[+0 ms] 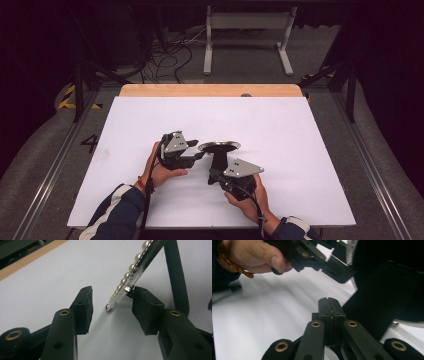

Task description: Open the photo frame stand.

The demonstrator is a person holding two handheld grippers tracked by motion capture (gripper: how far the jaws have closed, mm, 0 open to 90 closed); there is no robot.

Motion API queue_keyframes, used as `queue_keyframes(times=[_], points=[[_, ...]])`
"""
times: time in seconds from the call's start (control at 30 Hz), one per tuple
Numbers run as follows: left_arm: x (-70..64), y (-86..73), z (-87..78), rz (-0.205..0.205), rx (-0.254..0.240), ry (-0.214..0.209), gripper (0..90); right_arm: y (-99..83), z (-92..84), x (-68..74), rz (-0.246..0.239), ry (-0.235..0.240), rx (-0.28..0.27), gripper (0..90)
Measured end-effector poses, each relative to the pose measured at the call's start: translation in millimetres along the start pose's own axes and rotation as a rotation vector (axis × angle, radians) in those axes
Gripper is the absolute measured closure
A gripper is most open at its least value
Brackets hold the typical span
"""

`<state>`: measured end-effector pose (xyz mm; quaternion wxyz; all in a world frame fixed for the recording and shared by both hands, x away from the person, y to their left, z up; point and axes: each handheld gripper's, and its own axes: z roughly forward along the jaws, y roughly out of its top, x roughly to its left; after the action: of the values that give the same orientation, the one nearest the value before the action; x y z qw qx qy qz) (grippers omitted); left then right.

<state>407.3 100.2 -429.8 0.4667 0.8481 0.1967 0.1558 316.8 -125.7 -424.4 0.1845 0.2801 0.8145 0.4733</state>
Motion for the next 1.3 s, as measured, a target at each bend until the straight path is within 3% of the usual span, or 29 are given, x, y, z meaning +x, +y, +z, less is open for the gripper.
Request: queue_keyframes(times=[0.27, 0.5, 0.77, 0.97, 1.03, 1.3], points=[[1.4, -1.5, 15.4, -0.009, 0.007, -0.012, 56.6, -2.5, 21.9, 12.3, 0.007, -0.036, 0.018, 90.0], [-3.1, -0.8, 15.4, 0.036, 0.009, -0.013, 68.7, -6.7, 33.1, 17.6, 0.003, -0.079, 0.057, 90.0], [-7.0, -1.0, 13.1, 0.061, 0.022, 0.014, 72.1, -8.5, 33.1, 12.2, 0.035, -0.074, 0.068, 90.0], [-12.7, -0.4, 11.2, 0.085, 0.032, 0.040, 75.9, -11.0, 33.2, 9.9, 0.044, -0.104, 0.089, 90.0], [-13.1, -0.5, 9.8, 0.082, 0.032, 0.040, 76.7, -12.4, 32.1, 6.3, 0.062, -0.093, 0.087, 90.0], [-15.1, -0.7, 8.5, 0.087, 0.033, 0.035, 78.2, -14.8, 28.0, 2.5, 0.057, -0.097, 0.093, 90.0]])
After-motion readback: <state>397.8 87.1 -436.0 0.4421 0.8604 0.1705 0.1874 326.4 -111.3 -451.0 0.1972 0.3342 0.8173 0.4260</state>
